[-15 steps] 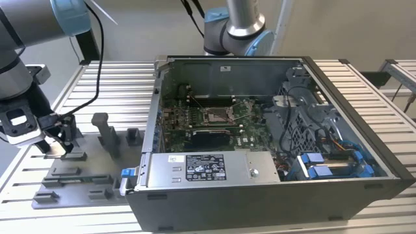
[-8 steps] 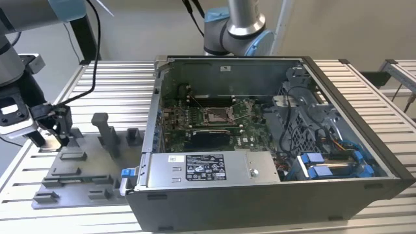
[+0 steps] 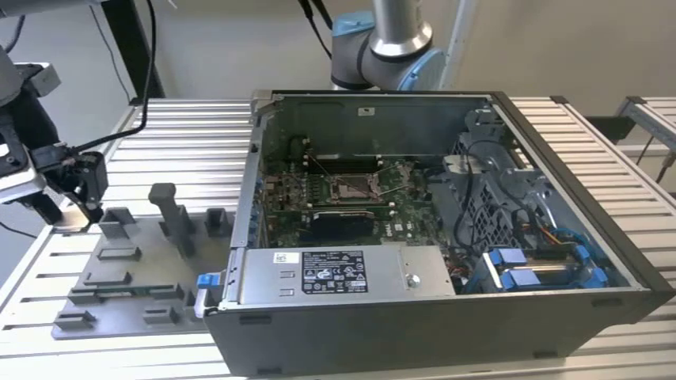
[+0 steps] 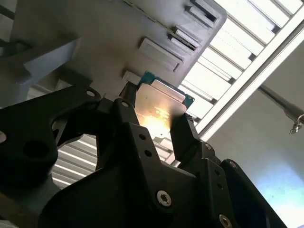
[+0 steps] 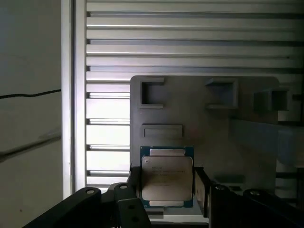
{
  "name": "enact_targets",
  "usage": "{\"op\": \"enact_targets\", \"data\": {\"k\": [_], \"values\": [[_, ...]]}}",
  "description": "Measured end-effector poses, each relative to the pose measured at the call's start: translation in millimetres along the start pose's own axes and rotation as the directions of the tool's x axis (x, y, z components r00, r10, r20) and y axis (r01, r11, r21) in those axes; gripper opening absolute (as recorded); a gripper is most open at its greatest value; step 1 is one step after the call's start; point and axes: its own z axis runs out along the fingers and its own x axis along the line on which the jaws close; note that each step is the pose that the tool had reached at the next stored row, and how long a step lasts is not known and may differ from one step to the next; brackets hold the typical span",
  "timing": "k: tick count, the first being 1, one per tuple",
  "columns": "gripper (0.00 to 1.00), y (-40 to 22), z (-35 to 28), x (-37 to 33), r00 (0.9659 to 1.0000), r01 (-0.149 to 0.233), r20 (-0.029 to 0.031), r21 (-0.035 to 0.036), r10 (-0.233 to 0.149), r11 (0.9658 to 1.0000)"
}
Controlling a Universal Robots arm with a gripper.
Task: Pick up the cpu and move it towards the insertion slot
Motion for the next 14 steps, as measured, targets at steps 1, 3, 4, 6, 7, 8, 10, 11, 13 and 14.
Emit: {"op": "enact_targets", "data": {"k": [1, 3, 4, 6, 7, 8, 10, 11, 13, 14], "values": [[0.0, 0.2, -4.6, 0.0, 1.0, 0.0, 0.0002, -0.0001, 0.0, 1.0], [0.0, 0.4, -13.8, -0.1, 1.0, 0.0, 0.0007, 0.0, 0.0, 1.0], [0.0, 0.5, -18.4, -0.1, 1.0, 0.0, 0.001, -0.0001, 0.0, 1.0], [0.0, 0.8, -27.4, -0.2, 1.0, 0.0, 0.0009, 0.0, 0.0, 1.0], [0.0, 0.9, -32.0, -0.2, 1.0, 0.0, 0.001, 0.0, 0.0, 1.0], [0.0, 1.0, -36.5, -0.2, 1.0, 0.0, 0.0009, 0.0, 0.0, 1.0], [0.0, 1.2, -43.5, -0.3, 1.0, 0.0, 0.001, -0.0001, 0.0, 1.0], [0.0, 1.2, -46.9, -0.4, 1.0, 0.0, 0.001, -0.0001, 0.0, 1.0], [0.0, 1.4, -53.8, -0.4, 1.0, 0.0, 0.0009, 0.0001, 0.0, 1.0], [0.0, 1.5, -56.6, -0.4, 1.0, 0.0, 0.001, -0.0001, 0.0, 1.0]]}}
